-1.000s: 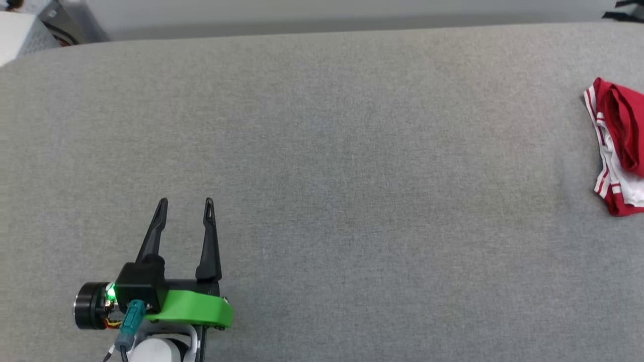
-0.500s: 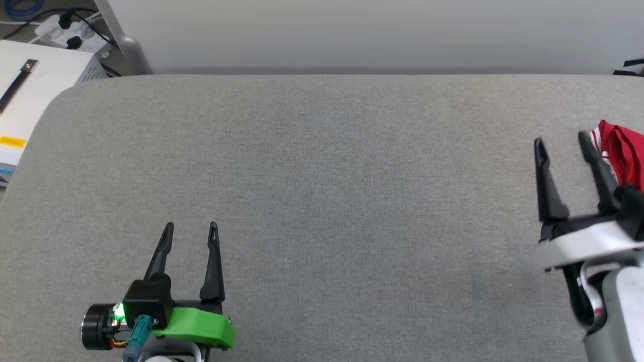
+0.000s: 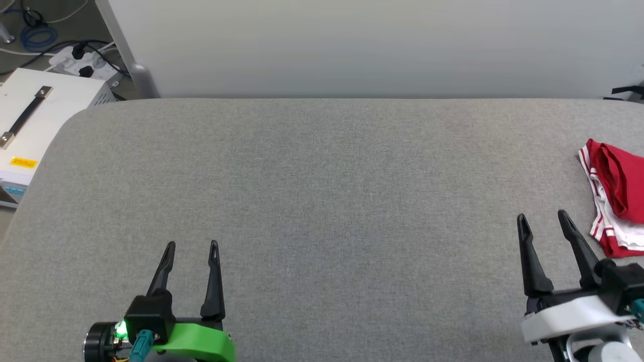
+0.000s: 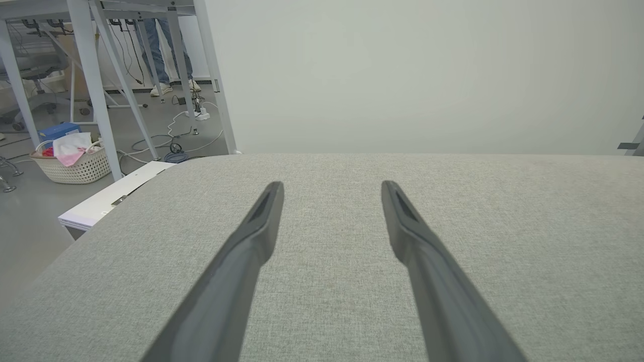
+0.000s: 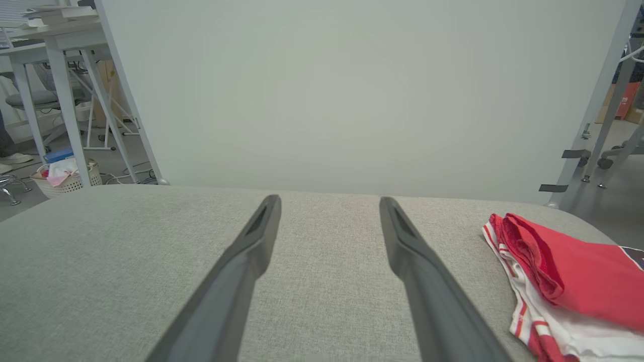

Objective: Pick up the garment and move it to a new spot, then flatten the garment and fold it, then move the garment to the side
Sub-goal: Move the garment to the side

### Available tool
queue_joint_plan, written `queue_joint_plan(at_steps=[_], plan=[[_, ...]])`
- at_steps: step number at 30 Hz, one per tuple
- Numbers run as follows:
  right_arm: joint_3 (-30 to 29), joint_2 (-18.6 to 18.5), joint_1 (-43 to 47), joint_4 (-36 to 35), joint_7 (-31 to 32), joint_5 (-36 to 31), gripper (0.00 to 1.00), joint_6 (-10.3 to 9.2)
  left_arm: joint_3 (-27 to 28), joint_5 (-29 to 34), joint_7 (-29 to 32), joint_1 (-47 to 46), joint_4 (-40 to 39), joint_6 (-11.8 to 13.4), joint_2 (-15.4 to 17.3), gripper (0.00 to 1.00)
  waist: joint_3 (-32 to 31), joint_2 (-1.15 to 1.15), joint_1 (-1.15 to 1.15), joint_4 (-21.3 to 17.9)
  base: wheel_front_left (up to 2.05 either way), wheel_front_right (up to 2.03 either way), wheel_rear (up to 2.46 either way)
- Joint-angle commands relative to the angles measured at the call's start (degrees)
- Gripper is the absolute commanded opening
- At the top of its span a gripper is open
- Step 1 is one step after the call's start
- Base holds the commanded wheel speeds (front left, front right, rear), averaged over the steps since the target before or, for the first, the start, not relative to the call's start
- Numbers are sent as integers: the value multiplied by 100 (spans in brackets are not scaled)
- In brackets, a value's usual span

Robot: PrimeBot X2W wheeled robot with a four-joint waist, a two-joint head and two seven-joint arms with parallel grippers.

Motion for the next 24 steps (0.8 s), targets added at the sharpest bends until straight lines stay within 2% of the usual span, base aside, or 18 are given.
queue_joint_plan(at_steps=[1,10,24], plan=[[-24,30,118,-94,-27,14,100,-4,1,-65,-34,90,21,-3,-26,100,-43,0,0,13,0,0,0],[-43,227,604,-361,-27,74,100,-4,-38,-152,-34,215,8,-21,-27,100,-154,0,0,27,0,0,0],[-4,237,698,-308,-27,155,100,-4,-71,-199,-34,306,40,-21,-28,100,-254,0,0,33,0,0,0]])
